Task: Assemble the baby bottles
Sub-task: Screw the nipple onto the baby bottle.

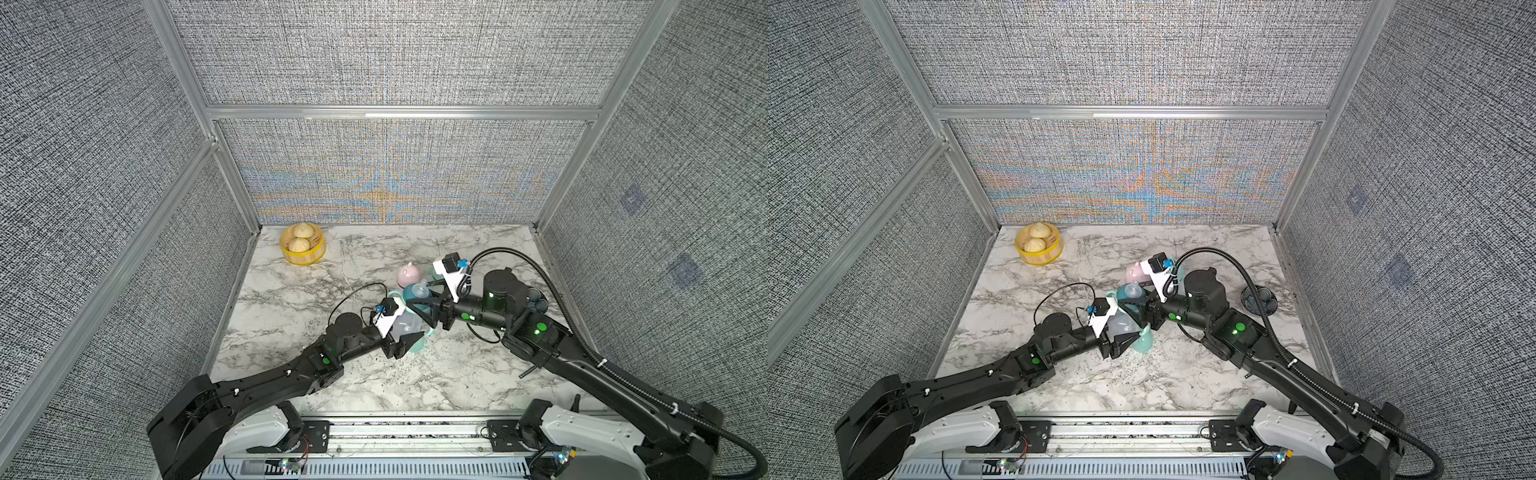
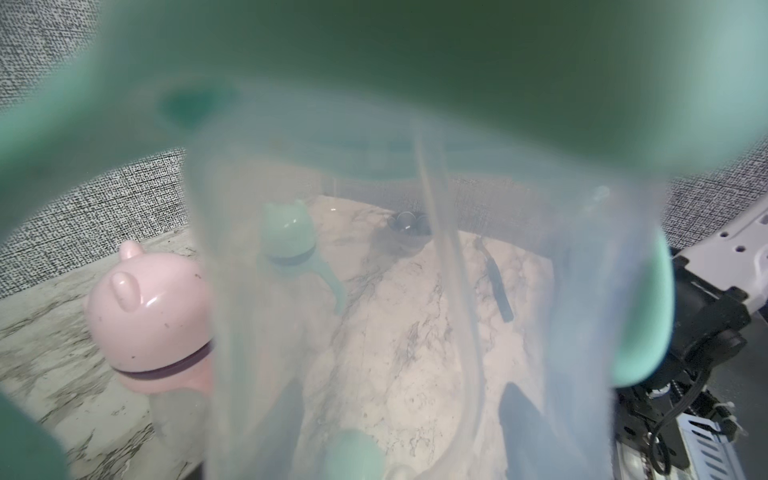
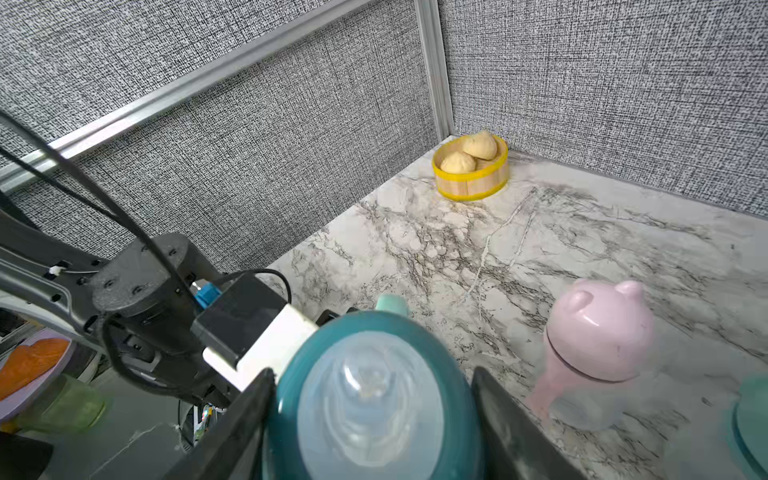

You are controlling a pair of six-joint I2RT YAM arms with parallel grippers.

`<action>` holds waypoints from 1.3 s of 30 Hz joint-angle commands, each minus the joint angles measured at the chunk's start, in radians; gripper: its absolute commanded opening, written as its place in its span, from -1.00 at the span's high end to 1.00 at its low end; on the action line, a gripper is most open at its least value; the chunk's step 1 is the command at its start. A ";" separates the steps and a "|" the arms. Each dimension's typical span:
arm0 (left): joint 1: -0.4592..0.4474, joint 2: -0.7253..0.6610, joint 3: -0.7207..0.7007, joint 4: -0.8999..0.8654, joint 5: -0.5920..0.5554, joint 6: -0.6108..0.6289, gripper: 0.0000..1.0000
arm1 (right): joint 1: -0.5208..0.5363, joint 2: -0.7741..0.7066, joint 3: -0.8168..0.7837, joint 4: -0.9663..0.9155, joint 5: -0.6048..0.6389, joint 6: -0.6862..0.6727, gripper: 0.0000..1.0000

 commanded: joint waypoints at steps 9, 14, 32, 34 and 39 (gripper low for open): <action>-0.021 0.033 0.027 0.067 -0.348 0.081 1.00 | 0.127 0.062 0.081 -0.068 0.364 0.140 0.17; -0.041 0.069 0.025 0.111 -0.450 0.095 1.00 | 0.202 0.116 0.136 -0.097 0.595 0.256 0.17; -0.038 0.047 0.021 0.061 -0.343 0.050 1.00 | 0.172 0.026 0.201 -0.228 0.358 0.145 -0.66; -0.032 0.037 0.036 0.021 -0.255 0.059 1.00 | 0.132 0.006 0.180 -0.217 0.258 0.104 -0.65; -0.023 -0.005 0.043 -0.015 -0.044 0.052 1.00 | 0.054 -0.029 0.132 -0.187 0.119 0.025 -0.60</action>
